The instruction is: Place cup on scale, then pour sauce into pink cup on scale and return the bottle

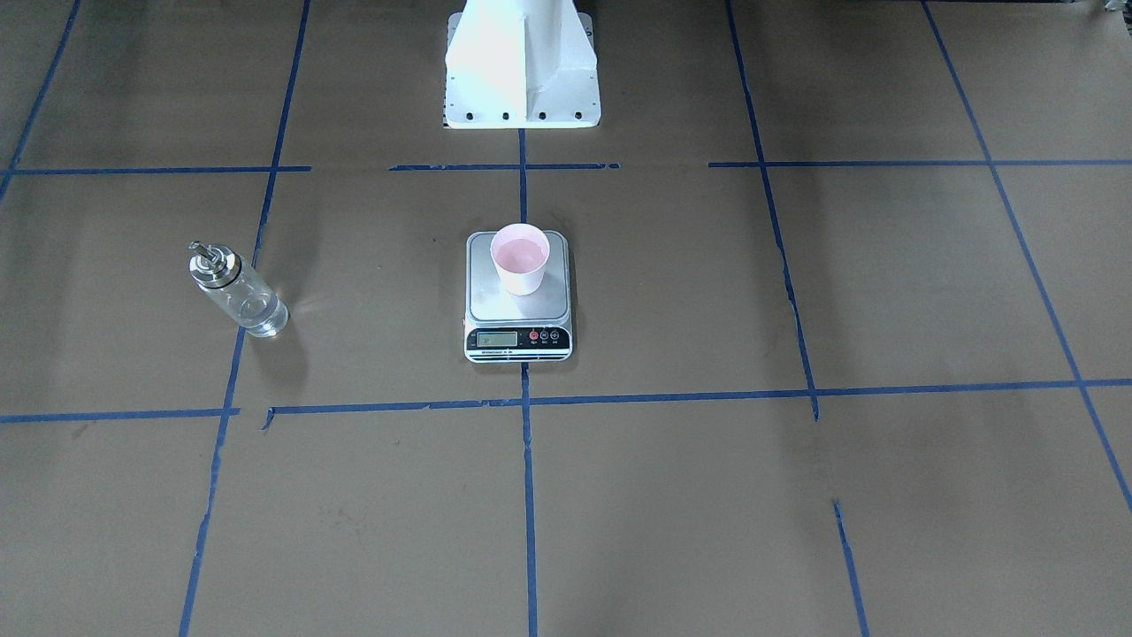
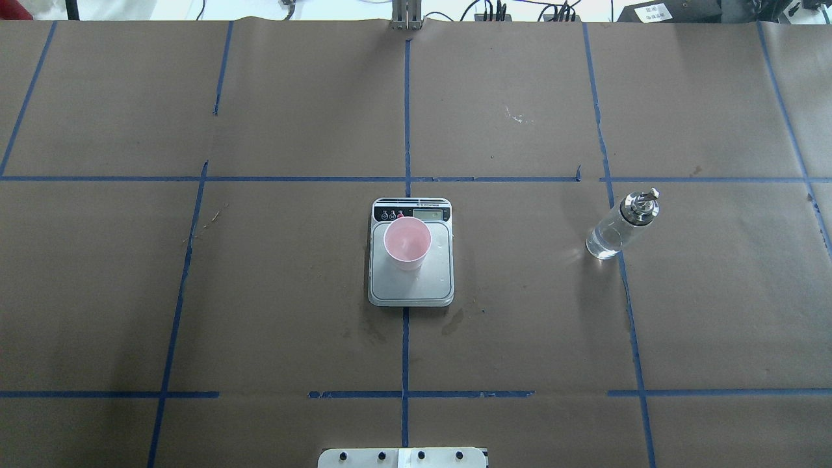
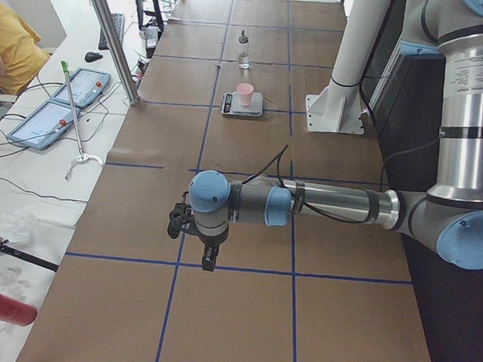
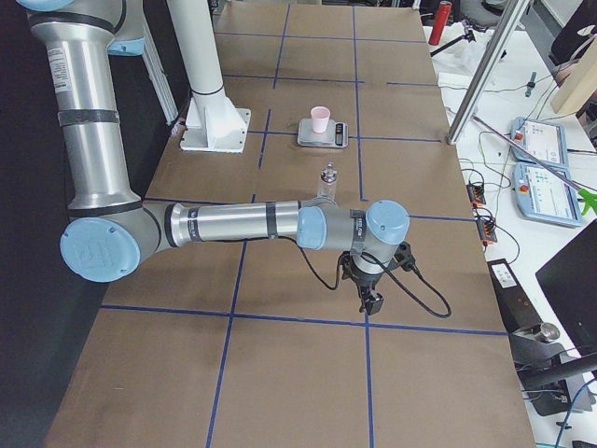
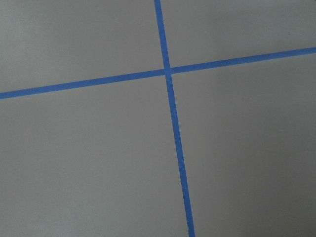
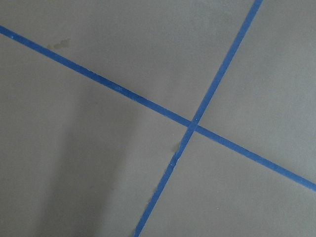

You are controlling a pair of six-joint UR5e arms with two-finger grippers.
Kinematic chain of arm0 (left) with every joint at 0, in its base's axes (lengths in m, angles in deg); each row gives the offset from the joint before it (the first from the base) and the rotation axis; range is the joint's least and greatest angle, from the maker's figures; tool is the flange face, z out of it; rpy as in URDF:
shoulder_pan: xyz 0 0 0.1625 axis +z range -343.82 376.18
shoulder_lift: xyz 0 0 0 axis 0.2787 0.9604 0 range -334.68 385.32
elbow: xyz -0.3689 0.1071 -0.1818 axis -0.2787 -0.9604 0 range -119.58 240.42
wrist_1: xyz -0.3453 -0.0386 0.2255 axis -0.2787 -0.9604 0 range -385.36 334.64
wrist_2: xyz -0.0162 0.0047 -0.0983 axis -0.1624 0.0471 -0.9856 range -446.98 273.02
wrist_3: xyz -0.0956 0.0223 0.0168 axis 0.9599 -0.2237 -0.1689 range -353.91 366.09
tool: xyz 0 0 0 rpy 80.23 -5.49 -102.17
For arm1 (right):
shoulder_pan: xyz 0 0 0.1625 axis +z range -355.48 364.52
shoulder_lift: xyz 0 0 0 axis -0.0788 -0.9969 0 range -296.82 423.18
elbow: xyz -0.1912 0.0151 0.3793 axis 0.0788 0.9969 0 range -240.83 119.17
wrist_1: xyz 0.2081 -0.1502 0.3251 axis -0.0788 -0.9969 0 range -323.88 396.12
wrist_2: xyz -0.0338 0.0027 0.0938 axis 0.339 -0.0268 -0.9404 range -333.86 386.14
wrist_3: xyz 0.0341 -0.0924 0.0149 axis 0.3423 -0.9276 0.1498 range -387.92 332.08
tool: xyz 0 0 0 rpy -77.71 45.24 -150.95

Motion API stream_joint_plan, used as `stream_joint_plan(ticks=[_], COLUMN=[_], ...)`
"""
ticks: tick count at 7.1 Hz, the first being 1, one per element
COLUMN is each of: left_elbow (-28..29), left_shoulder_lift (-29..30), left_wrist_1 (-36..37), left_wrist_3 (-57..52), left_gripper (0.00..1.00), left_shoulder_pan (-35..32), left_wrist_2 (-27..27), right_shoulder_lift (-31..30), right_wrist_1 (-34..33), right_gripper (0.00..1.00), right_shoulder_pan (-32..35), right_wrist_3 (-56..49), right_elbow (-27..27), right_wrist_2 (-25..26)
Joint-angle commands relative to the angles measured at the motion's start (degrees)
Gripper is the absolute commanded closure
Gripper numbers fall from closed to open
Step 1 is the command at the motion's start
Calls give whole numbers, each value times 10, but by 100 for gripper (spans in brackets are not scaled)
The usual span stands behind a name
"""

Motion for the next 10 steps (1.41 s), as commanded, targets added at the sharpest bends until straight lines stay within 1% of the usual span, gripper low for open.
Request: stream_joint_plan(ticks=[1,9,10], left_elbow=[-1,-1,-1], left_shoulder_lift=[1,1,1], left_wrist_1=[-8,-11,-12], left_wrist_3=[11,12,12], left_gripper=[0,0,0], left_shoulder_pan=[1,1,1], left_wrist_2=[2,4,4], right_shoulder_lift=[-1,-4,-4], right_wrist_1=[0,-10,-10], right_gripper=[0,0,0], right_shoulder_pan=[0,0,0], right_wrist_3=[-1,2,11], right_elbow=[0,5,8], right_wrist_2=[0,-5,-26])
